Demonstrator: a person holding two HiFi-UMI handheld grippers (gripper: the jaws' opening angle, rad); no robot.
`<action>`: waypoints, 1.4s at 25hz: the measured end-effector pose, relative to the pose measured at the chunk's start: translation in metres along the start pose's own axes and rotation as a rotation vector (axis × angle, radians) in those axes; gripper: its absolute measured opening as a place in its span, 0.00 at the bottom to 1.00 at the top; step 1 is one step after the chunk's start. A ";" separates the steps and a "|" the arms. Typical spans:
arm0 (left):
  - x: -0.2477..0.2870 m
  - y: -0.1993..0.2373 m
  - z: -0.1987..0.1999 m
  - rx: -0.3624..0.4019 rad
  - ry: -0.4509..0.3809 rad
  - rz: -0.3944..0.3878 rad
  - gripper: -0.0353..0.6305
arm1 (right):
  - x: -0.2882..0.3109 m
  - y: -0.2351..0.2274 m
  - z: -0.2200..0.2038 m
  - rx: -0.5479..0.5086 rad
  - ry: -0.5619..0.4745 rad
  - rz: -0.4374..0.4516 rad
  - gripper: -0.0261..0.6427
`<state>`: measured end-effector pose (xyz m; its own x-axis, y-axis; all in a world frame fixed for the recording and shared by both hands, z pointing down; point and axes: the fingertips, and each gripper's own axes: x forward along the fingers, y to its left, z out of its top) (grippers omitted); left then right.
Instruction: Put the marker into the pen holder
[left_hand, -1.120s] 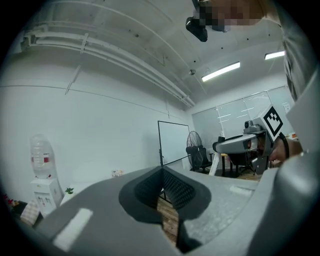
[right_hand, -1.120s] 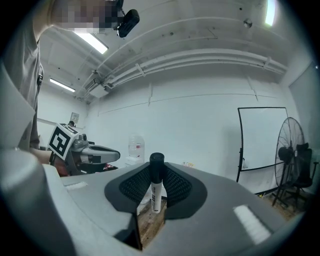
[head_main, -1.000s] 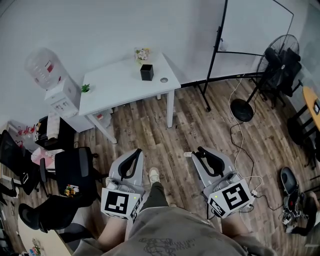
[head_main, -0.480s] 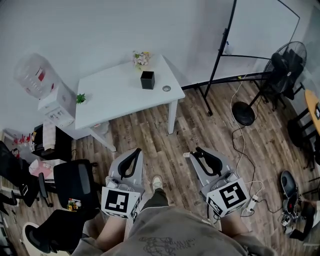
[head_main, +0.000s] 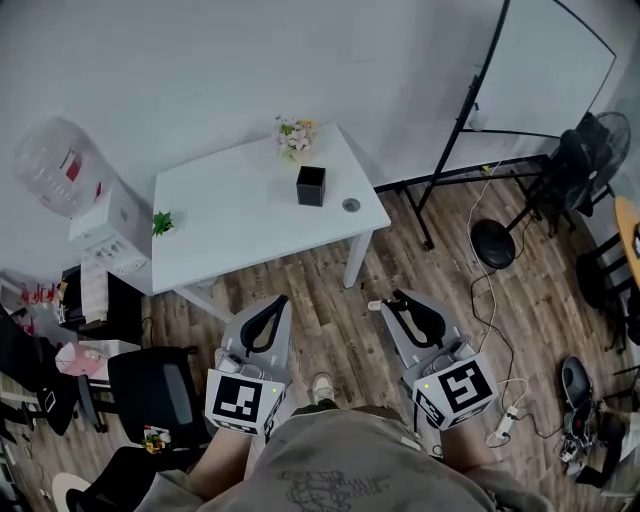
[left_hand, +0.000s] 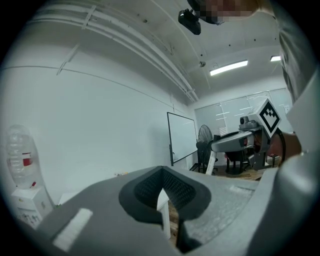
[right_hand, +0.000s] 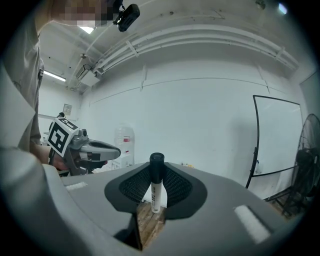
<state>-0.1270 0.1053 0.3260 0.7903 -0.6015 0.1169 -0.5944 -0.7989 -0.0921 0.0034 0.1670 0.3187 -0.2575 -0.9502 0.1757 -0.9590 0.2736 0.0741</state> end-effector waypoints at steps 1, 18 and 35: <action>0.005 0.008 -0.002 0.004 -0.003 -0.001 0.06 | 0.009 -0.001 0.002 -0.001 -0.002 -0.001 0.19; 0.093 0.081 -0.013 0.007 0.018 0.033 0.06 | 0.105 -0.072 -0.007 0.036 0.016 -0.010 0.19; 0.282 0.149 -0.012 -0.035 0.107 0.130 0.06 | 0.264 -0.221 -0.012 0.058 0.040 0.157 0.19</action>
<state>0.0055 -0.1837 0.3569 0.6871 -0.6953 0.2111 -0.6969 -0.7128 -0.0795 0.1490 -0.1431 0.3603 -0.4012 -0.8892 0.2198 -0.9127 0.4085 -0.0136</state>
